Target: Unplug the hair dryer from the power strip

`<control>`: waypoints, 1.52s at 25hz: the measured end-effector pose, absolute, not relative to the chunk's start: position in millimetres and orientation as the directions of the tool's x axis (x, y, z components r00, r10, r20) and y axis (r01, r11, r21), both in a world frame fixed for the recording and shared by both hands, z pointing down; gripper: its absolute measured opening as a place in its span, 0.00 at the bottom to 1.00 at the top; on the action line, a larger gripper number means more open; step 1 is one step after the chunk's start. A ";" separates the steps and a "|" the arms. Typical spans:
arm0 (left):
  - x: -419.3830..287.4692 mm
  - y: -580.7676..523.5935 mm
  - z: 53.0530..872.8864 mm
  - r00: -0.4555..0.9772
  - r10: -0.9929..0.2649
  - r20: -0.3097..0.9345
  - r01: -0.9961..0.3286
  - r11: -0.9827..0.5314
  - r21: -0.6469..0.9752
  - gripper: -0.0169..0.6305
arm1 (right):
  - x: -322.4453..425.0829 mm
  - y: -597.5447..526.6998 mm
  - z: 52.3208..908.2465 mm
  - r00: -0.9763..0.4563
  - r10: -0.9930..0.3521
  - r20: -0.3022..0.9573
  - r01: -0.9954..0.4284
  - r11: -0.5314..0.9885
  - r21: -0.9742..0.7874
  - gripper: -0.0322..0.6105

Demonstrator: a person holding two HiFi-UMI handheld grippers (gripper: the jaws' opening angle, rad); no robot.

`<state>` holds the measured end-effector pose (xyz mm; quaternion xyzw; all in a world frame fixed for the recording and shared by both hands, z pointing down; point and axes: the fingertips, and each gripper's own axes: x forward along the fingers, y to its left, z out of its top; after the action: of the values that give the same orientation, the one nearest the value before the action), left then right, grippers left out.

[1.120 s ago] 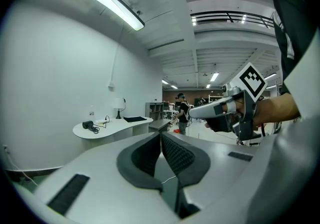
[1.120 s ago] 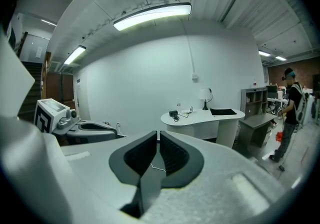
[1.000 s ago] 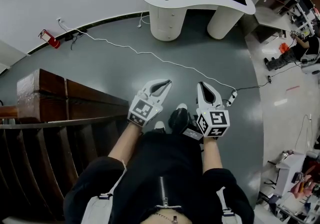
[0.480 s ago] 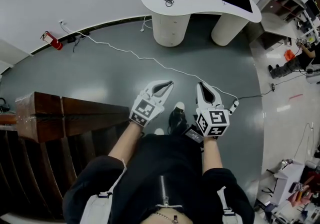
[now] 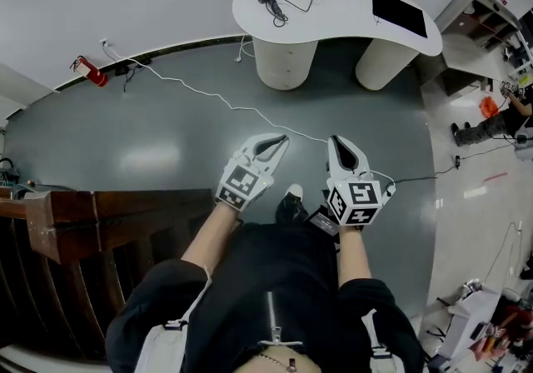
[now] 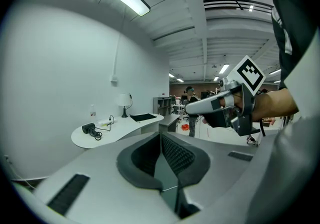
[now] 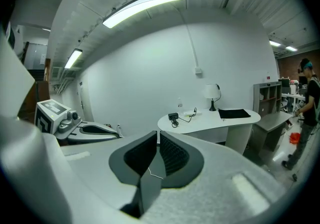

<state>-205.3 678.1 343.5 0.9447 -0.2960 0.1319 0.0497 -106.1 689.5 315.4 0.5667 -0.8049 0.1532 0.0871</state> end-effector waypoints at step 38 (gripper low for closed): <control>-140.9 543.6 360.7 0.751 -0.557 0.353 -0.597 -0.802 0.004 0.05 | -52.8 540.5 324.8 -0.426 -0.842 0.330 -0.905 0.390 -0.172 0.06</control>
<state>-140.9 543.6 360.7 0.9340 -0.3089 0.1699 0.0584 -52.8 540.5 324.8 0.5272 -0.8283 0.1641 0.0950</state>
